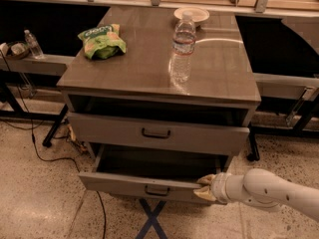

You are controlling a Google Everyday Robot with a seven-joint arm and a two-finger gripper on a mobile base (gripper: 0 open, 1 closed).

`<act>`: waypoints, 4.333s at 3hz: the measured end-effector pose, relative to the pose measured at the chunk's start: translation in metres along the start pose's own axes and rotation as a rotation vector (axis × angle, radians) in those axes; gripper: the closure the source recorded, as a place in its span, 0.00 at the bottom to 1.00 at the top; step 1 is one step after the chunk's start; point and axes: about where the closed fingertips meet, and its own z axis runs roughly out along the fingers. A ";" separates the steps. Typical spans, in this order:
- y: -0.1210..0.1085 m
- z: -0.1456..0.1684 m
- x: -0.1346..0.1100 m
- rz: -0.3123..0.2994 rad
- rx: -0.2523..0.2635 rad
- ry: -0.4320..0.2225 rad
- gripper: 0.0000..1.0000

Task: Open middle drawer

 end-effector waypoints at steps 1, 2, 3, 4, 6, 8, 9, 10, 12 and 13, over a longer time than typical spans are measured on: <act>0.001 0.002 -0.001 -0.001 -0.004 -0.001 0.75; 0.001 0.002 -0.001 -0.001 -0.004 -0.001 0.53; 0.001 0.002 -0.001 -0.001 -0.004 -0.001 0.28; -0.003 0.000 -0.009 0.002 -0.017 -0.010 0.06; -0.022 -0.006 -0.043 0.008 -0.047 -0.073 0.06; -0.059 -0.003 -0.029 0.119 0.059 -0.114 0.53; -0.069 -0.001 -0.010 0.160 0.114 -0.099 0.84; -0.067 0.005 0.002 0.120 0.133 -0.054 1.00; -0.038 0.012 0.019 -0.005 0.048 0.063 1.00; -0.018 -0.002 0.030 -0.050 -0.003 0.125 1.00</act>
Offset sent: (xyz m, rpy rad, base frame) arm -0.0002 0.0014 -0.0006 0.0012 0.0012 0.0022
